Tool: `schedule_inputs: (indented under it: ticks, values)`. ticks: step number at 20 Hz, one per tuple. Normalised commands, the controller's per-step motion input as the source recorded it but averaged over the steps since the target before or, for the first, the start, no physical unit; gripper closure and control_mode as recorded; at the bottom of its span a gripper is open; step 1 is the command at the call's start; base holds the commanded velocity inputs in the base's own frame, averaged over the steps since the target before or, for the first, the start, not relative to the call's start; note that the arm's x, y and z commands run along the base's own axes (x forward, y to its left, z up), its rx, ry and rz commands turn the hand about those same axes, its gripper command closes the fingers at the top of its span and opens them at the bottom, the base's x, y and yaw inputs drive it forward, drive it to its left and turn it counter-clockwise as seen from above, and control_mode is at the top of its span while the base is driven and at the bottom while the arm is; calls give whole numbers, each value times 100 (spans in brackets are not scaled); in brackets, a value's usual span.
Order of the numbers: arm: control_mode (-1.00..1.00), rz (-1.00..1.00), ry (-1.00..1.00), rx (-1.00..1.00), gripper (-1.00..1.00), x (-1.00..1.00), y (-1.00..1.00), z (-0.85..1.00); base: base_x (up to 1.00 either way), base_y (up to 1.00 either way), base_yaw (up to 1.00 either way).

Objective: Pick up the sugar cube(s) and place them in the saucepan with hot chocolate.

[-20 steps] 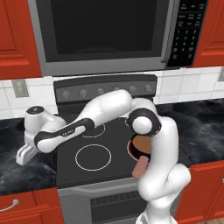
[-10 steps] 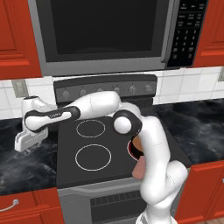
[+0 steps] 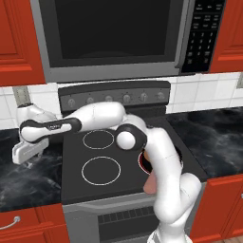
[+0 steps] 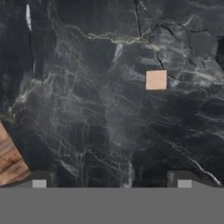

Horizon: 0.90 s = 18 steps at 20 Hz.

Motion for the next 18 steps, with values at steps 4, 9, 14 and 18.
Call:
schedule_inputs:
  ticks: [4, 9, 14, 18]
  values:
    - [-100, 0, -13, 0, -100, 0, 0, -45, 0, 0, 0]
    - [-100, 0, -12, 0, -100, 0, 0, -38, 0, 0, 0]
    - [-100, 0, -4, 0, -100, 1, 0, -2, 0, 0, 0]
    - [-100, 0, 0, 0, -100, 26, 1, -10, 0, 0, 0]
